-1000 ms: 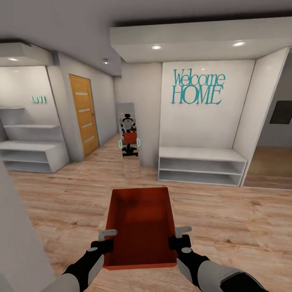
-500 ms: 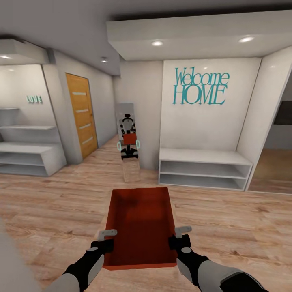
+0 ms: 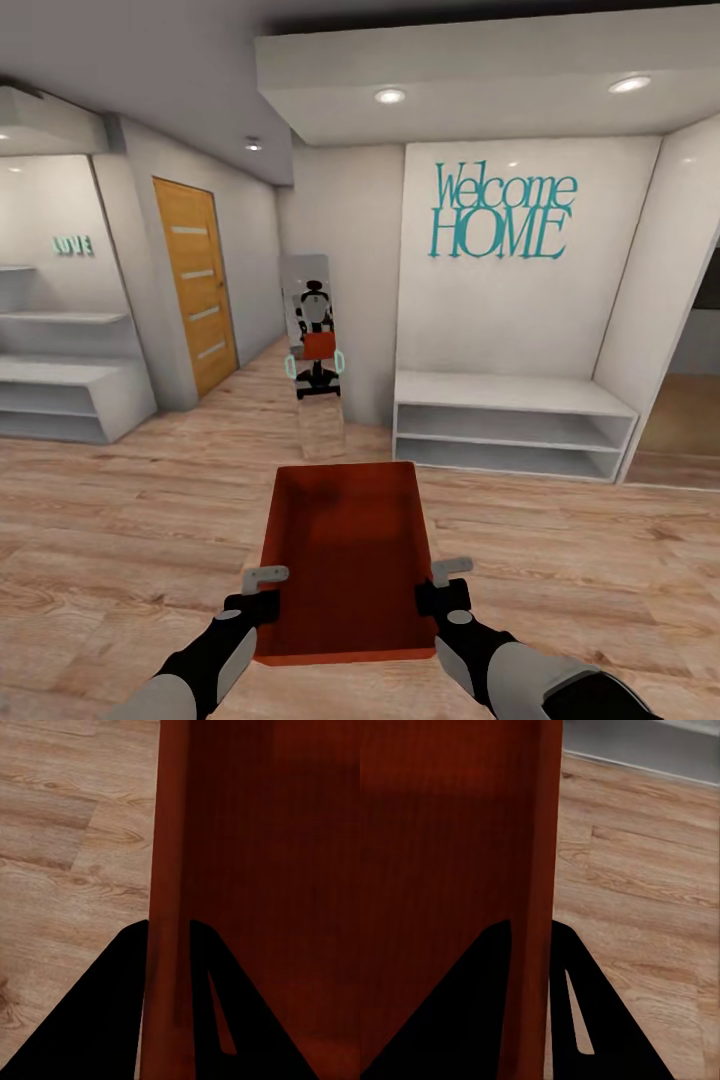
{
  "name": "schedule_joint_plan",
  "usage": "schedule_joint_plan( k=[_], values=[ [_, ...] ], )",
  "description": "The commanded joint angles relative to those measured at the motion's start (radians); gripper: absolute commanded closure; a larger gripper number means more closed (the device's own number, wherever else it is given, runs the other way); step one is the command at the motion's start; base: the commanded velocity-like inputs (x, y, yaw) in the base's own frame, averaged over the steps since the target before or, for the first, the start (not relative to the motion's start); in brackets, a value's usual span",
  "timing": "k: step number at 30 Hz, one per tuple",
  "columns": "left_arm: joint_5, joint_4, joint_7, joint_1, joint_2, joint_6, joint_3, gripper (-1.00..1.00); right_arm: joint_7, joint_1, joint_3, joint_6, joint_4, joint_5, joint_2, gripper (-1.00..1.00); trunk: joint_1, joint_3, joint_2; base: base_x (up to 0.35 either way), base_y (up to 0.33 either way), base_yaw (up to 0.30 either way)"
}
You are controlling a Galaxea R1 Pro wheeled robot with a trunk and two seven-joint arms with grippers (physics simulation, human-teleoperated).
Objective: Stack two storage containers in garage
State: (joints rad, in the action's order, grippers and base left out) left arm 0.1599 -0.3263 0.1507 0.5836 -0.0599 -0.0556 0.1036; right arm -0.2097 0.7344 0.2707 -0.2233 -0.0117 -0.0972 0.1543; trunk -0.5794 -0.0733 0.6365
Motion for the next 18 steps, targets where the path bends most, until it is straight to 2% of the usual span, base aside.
schedule_joint_plan(
  k=[1,13,18],
  values=[
    [-0.013,-0.005,0.015,0.001,0.003,0.02,-0.012,1.0,0.009,0.0,-0.042,0.0,-0.002,-0.001,0.001,1.0,-0.001,-0.002,0.002,0.323,0.0,0.0],
    [-0.013,-0.005,0.015,0.001,0.004,0.02,-0.013,1.0,0.009,0.0,-0.042,0.0,-0.002,-0.001,0.001,1.0,-0.001,-0.002,0.002,0.323,0.0,0.001],
    [-0.013,-0.005,0.015,0.001,0.005,0.02,-0.013,1.0,0.009,0.001,-0.042,0.0,-0.002,-0.001,0.001,1.0,-0.001,-0.002,0.002,0.323,0.0,0.148]
  ],
)
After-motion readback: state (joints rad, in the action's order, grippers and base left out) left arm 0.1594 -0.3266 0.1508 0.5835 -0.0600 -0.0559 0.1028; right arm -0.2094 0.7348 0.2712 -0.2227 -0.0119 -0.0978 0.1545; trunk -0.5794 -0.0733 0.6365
